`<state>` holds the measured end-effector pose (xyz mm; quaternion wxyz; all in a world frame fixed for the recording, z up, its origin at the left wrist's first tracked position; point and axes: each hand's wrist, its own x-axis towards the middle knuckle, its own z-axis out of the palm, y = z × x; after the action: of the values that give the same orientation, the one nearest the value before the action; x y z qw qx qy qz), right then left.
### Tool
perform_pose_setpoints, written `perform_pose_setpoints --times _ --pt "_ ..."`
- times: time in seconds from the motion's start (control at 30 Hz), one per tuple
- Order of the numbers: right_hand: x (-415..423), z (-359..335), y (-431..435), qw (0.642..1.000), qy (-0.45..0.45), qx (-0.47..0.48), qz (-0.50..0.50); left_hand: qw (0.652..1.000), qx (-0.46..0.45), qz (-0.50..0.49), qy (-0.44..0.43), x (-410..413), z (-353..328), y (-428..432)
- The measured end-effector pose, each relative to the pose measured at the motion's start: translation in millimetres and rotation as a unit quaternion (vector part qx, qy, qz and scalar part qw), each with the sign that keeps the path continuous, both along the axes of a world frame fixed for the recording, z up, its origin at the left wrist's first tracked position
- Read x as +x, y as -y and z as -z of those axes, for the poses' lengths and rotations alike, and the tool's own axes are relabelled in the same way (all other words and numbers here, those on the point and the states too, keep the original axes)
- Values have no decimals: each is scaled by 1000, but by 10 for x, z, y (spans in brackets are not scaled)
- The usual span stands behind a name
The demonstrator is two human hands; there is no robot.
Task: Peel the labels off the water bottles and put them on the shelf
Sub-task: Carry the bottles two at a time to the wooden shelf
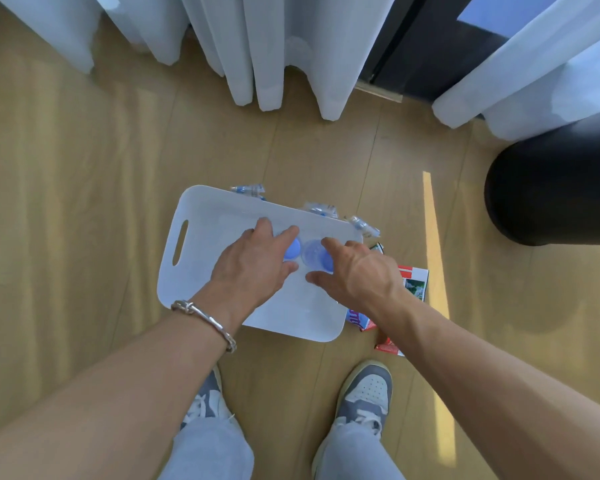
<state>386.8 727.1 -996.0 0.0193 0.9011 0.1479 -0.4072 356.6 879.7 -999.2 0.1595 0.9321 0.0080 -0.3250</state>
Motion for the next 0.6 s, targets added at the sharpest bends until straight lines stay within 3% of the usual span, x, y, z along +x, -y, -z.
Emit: perform_pose_setpoints --times 0.33,0.6 --pt "9 -24 -13 998 55 30 -2 999 -16 -37 -24 34 -97 22" --pt "273 -896 -32 995 73 65 30 1000 12 -14 -19 292 -989 -203"
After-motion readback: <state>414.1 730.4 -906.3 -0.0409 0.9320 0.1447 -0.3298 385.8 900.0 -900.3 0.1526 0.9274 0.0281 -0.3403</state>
